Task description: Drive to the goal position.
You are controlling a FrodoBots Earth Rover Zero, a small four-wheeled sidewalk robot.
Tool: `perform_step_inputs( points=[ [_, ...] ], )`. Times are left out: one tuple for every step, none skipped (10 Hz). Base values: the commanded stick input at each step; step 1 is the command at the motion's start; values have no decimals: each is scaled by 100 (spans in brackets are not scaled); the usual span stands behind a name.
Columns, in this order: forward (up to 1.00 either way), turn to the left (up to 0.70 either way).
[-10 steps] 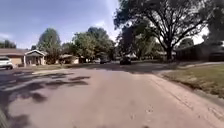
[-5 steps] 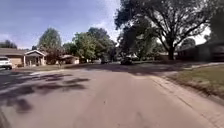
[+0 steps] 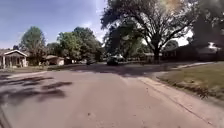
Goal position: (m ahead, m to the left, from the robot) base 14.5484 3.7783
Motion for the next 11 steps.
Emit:
perform_step_inputs(
  points=[
    [69,3],
    [69,3],
    [69,3],
    [69,3],
    [69,3],
    [69,3],
    [69,3],
    [69,3],
    [69,3],
    [69,3],
    [69,3]
  ],
)
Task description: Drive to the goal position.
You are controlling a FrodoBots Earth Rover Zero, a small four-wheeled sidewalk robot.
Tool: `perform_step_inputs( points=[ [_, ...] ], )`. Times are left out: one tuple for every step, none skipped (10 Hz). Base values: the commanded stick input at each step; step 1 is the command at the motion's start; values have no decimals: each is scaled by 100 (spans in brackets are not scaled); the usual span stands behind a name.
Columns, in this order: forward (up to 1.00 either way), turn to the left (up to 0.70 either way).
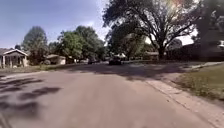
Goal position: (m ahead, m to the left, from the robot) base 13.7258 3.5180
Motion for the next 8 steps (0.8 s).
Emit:
perform_step_inputs(
  points=[
    [69,3],
    [69,3],
    [69,3],
    [69,3],
    [69,3],
    [69,3],
    [69,3],
    [69,3]
  ],
)
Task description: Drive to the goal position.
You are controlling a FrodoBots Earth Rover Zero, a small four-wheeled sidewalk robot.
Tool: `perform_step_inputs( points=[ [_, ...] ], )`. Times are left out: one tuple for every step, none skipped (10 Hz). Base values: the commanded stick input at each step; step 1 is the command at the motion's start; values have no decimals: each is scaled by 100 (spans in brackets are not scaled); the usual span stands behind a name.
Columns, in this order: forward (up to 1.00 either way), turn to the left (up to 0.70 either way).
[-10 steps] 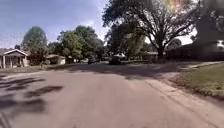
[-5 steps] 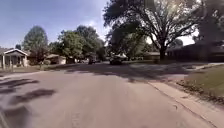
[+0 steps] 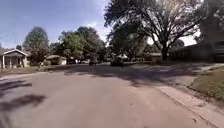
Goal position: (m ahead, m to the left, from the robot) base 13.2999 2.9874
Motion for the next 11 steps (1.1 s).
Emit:
perform_step_inputs(
  points=[
    [69,3],
    [69,3],
    [69,3],
    [69,3],
    [69,3],
    [69,3],
    [69,3],
    [69,3],
    [69,3],
    [69,3],
    [69,3]
  ],
)
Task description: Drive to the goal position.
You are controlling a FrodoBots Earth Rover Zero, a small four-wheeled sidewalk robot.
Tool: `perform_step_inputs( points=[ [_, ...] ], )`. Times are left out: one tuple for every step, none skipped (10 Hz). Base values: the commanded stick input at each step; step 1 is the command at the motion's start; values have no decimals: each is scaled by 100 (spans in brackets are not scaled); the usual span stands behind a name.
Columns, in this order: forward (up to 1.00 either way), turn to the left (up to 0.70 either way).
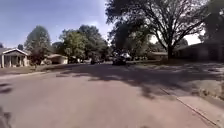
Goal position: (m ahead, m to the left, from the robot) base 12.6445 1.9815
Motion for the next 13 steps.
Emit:
perform_step_inputs(
  points=[
    [69,3],
    [69,3],
    [69,3],
    [69,3],
    [69,3],
    [69,3],
    [69,3],
    [69,3],
    [69,3],
    [69,3],
    [69,3],
    [69,3],
    [69,3]
  ],
)
